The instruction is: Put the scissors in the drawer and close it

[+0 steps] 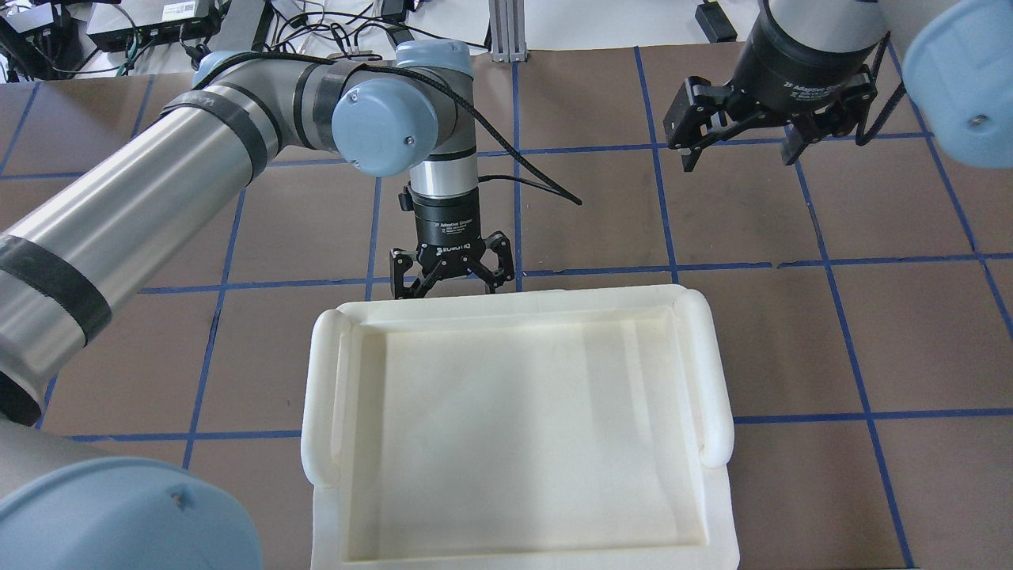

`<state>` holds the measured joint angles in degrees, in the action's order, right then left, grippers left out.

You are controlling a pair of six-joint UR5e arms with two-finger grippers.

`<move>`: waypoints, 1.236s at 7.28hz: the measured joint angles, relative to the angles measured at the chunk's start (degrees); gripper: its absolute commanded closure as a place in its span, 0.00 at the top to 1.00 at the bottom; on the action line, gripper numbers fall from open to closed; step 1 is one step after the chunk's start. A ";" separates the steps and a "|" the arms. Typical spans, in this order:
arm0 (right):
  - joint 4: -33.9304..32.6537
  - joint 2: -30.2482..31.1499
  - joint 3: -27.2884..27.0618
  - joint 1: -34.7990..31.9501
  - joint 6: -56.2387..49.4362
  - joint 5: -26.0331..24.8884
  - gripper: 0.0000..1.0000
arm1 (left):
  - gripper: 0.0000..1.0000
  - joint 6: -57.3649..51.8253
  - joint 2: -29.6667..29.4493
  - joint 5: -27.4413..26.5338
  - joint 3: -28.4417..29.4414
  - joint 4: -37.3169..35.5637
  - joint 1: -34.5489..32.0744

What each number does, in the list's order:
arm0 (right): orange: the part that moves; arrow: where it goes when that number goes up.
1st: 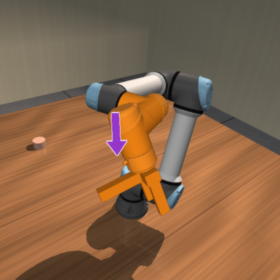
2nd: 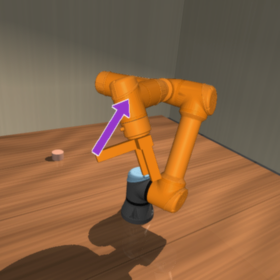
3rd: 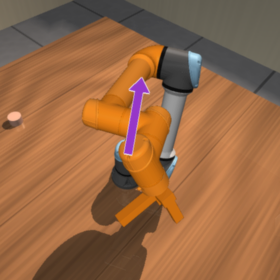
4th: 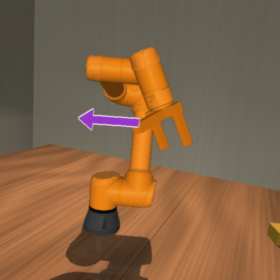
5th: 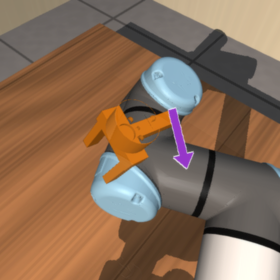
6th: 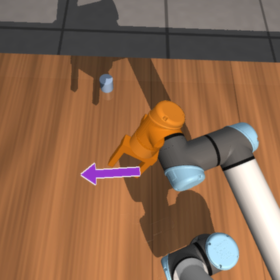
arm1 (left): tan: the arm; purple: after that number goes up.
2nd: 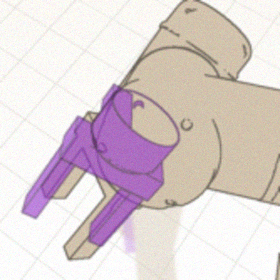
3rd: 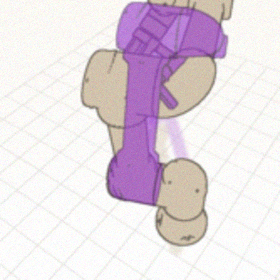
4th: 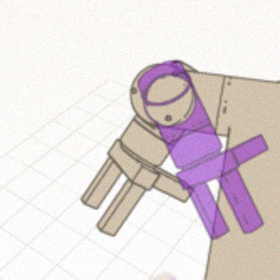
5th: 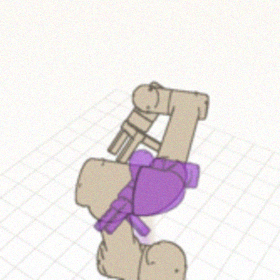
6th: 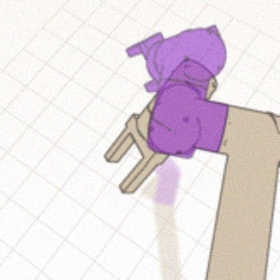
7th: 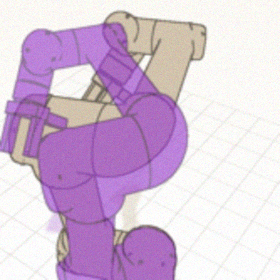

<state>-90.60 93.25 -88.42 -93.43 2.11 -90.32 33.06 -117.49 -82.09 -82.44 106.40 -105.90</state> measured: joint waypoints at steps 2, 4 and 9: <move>0.01 0.00 0.00 0.00 0.00 -0.03 1.00 | 1.00 0.19 0.37 0.04 0.00 1.79 0.00; 0.05 0.00 0.00 0.00 0.00 -0.02 1.00 | 1.00 0.24 0.08 -0.14 0.00 2.36 -0.01; -0.01 0.00 0.00 -0.01 -0.06 0.01 1.00 | 1.00 -0.48 0.63 -0.03 3.37 -6.41 2.27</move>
<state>-90.61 93.25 -88.42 -93.44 2.05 -90.30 32.58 -116.86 -82.13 -79.07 99.99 -103.63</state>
